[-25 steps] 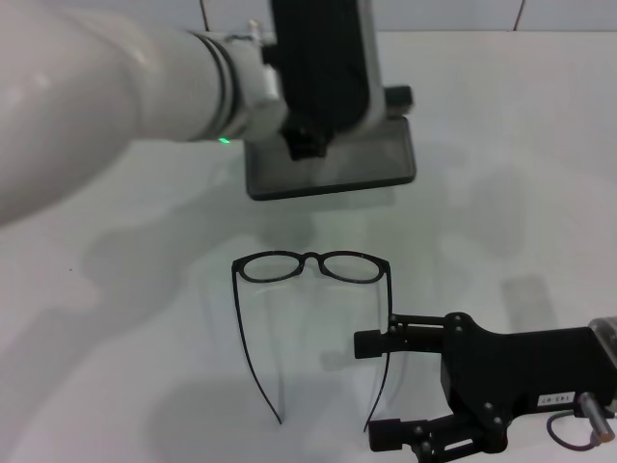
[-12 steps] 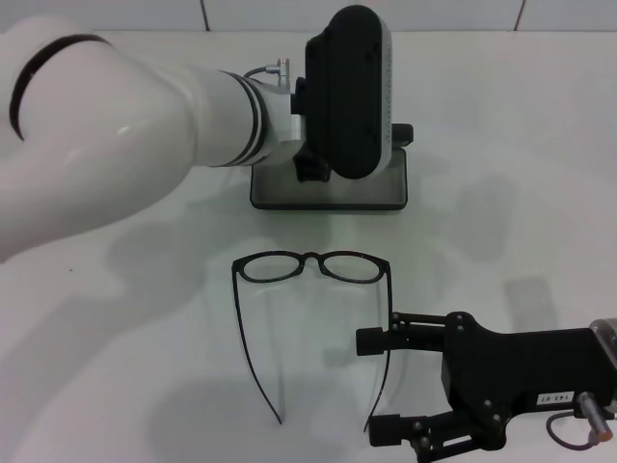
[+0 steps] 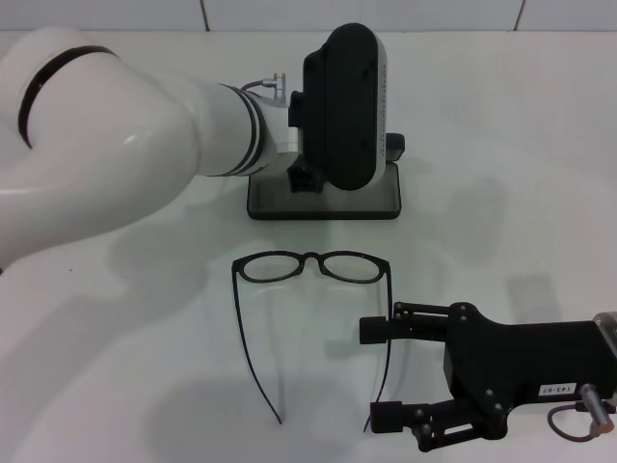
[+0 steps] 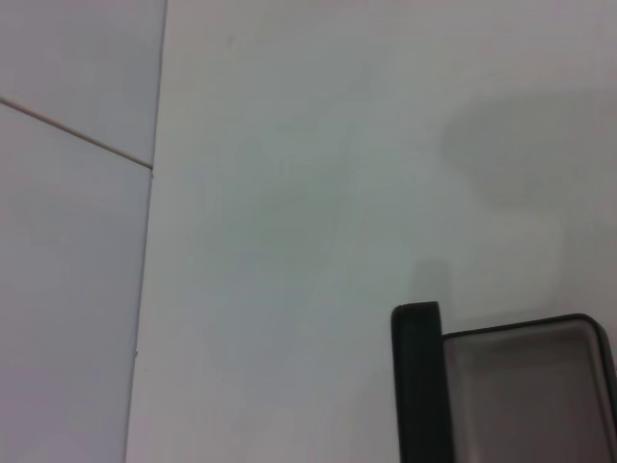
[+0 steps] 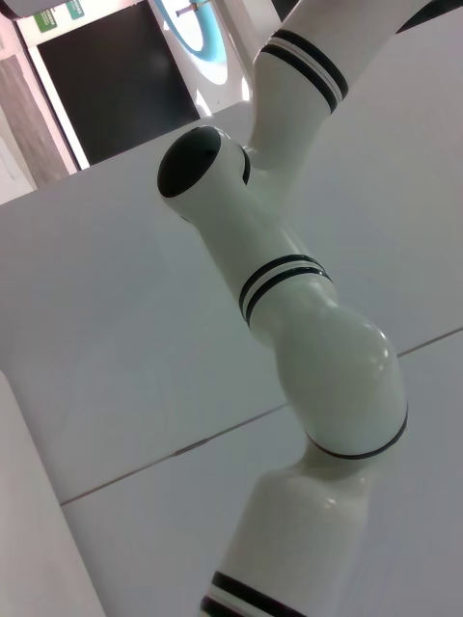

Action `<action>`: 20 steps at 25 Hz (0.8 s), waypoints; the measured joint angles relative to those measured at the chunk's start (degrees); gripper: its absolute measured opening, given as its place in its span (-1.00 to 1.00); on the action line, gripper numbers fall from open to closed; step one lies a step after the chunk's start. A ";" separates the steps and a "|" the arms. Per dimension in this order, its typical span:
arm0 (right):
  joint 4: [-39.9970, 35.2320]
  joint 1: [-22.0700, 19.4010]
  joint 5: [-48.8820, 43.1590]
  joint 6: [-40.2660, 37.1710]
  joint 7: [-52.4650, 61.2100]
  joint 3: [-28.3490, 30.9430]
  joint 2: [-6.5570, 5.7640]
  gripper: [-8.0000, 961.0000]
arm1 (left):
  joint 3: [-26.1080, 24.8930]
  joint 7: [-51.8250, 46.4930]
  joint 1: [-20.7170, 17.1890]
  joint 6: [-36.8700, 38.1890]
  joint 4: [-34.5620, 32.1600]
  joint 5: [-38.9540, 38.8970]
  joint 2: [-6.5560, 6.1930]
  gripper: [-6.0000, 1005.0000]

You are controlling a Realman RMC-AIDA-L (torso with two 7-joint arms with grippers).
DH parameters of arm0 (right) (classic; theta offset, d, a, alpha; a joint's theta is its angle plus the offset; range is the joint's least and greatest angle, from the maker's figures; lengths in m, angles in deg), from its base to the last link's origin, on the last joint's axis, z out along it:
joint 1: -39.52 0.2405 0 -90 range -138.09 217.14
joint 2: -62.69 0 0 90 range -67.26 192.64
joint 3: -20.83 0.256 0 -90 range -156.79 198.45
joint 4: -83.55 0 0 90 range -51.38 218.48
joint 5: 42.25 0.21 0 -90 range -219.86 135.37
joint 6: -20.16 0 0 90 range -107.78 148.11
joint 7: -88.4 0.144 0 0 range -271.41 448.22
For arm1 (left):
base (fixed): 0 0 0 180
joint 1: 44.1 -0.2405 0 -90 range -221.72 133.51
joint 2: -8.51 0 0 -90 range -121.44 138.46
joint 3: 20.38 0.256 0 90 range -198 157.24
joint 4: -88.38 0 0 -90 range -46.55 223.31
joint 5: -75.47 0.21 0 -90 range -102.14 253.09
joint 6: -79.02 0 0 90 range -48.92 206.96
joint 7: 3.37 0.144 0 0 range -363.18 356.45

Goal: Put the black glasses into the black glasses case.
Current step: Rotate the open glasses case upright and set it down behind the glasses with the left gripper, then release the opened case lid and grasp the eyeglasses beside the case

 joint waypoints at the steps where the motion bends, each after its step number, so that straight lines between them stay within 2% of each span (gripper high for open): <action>1: 0.03 0.00 0.00 -0.04 0.00 0.00 -0.01 0.78 | 0.00 -0.09 -0.05 0.12 -0.11 0.00 0.00 -0.50; 5: 0.07 -0.03 0.00 -0.20 0.00 0.02 -0.01 0.78 | -0.32 -0.34 -0.51 1.49 -1.96 -0.48 0.00 -0.25; 8: 0.08 -0.37 0.00 -0.09 0.32 0.16 -0.13 0.78 | -0.71 -0.61 -1.78 4.68 -6.26 -0.66 0.00 -0.11; 11: -0.35 -0.60 -0.15 0.77 1.14 0.47 -0.80 0.78 | -2.09 -1.04 -5.53 8.04 -14.88 -1.01 -0.01 -0.02; 12: -2.20 -0.60 -0.47 2.34 3.36 0.59 -1.93 0.78 | -2.73 -1.36 -7.01 8.73 -17.83 -1.43 -0.01 -0.02; 13: -2.20 -0.60 -0.47 2.34 3.36 0.59 -1.93 0.78 | -3.86 -1.85 -9.07 9.04 -21.65 -2.86 -0.01 -0.02; 15: -6.23 -0.60 -2.18 4.99 7.62 0.74 -3.52 0.78 | -7.18 -2.52 -12.88 9.19 -28.41 -7.76 -0.04 -0.02; 17: -13.21 -0.62 -6.99 7.59 13.24 1.49 -4.81 0.78 | -12.30 -2.35 -16.69 9.02 -33.71 -16.65 -0.10 -0.02; 19: -20.62 -0.66 -13.68 9.19 19.68 3.41 -5.29 0.78 | -19.08 0.02 -20.71 9.29 -36.33 -31.23 -0.26 -0.02; 20: -27.08 -0.65 -20.10 9.77 25.03 5.72 -4.99 0.78 | -21.11 1.43 -21.93 9.74 -36.50 -37.02 -0.31 -0.02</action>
